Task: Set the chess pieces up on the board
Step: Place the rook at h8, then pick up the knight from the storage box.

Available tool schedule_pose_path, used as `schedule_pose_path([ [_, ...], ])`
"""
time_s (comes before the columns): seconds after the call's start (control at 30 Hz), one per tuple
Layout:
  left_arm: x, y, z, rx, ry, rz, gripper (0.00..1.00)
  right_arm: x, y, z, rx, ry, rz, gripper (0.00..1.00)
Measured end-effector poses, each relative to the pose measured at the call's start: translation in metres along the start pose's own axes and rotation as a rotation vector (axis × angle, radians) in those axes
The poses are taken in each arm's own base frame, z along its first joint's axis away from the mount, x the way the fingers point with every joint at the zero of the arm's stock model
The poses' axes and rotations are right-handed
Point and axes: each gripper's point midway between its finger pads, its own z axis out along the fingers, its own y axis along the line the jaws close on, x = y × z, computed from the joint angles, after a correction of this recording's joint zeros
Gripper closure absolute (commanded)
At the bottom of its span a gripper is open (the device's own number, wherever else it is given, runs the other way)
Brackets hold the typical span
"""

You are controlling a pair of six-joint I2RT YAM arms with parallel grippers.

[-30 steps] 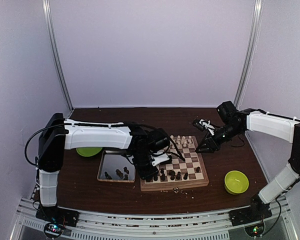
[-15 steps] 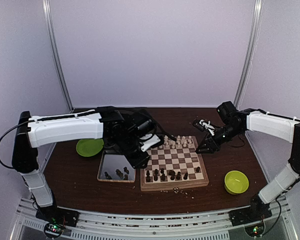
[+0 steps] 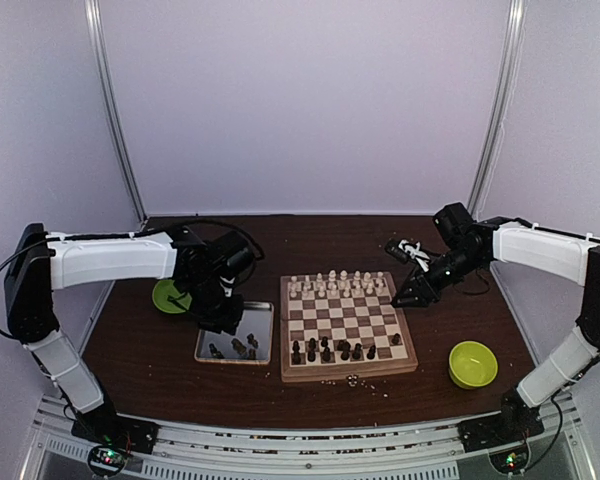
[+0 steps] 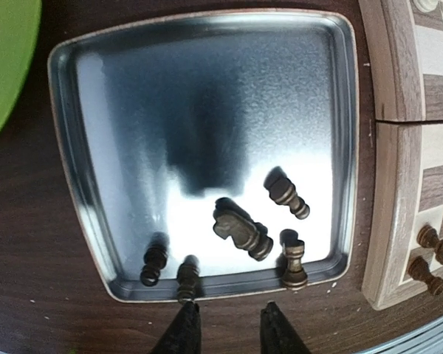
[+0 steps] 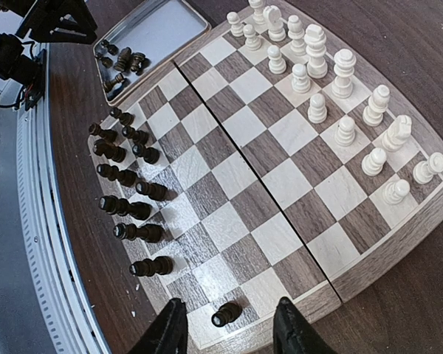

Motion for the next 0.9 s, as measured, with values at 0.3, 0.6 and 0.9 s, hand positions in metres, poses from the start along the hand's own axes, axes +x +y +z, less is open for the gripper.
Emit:
schedule_pose_path([
  [0.3, 0.014, -0.018, 0.031, 0.091, 0.075, -0.165, 0.71, 0.001, 0.000, 0.000, -0.002, 0.004, -0.013, 0.60],
  [0.6, 0.016, -0.022, 0.048, 0.084, 0.109, -0.218, 0.70, 0.002, 0.002, 0.001, -0.018, 0.013, -0.016, 0.60],
  [0.9, 0.009, -0.021, 0.060, 0.046, 0.123, -0.244, 0.71, 0.005, 0.003, 0.003, -0.029, 0.024, -0.013, 0.59],
])
